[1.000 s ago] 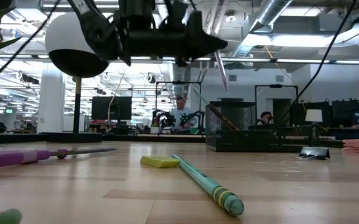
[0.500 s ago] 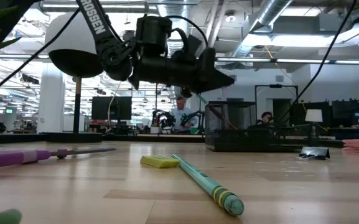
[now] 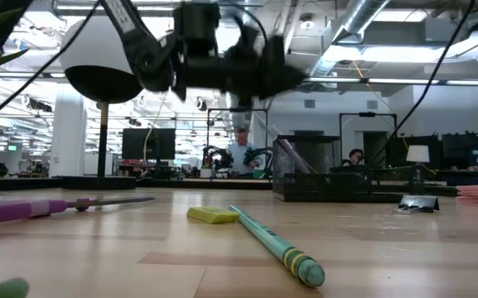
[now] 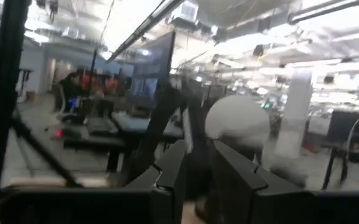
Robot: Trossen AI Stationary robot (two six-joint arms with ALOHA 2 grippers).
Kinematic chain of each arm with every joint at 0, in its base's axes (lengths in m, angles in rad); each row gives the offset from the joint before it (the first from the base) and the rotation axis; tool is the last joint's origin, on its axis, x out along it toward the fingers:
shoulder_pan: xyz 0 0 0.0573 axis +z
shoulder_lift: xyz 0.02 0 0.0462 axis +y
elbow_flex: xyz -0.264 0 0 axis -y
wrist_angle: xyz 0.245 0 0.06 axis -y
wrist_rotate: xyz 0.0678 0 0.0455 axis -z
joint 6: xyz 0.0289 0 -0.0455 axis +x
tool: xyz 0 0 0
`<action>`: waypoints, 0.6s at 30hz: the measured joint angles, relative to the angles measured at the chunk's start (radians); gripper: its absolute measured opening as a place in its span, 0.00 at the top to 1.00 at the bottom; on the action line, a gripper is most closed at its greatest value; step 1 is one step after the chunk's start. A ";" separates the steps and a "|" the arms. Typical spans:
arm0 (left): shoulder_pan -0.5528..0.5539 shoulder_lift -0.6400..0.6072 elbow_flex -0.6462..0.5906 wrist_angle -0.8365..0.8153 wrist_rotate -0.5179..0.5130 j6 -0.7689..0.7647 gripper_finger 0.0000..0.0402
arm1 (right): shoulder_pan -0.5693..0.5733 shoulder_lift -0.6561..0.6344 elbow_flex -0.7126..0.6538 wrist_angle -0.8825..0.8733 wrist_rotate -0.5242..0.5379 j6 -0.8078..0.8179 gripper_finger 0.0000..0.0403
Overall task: Pick and place office supplies into organizer
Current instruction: Put the blue pencil into the black desk organizer
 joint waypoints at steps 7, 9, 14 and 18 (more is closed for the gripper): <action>-0.033 -0.286 0.000 -0.248 0.040 0.147 0.67 | 0.056 0.000 0.000 -0.450 0.080 0.481 0.83; -0.046 -0.391 0.001 -0.429 0.040 0.188 0.67 | 0.071 0.000 0.000 -0.590 0.064 0.663 0.83; -0.082 -0.624 0.001 -0.882 0.025 0.251 0.66 | 0.077 0.016 -0.001 -0.750 -0.115 0.949 0.83; -0.123 -0.751 0.001 -1.199 0.007 0.241 0.66 | 0.040 0.016 -0.001 -0.750 -0.225 0.991 0.83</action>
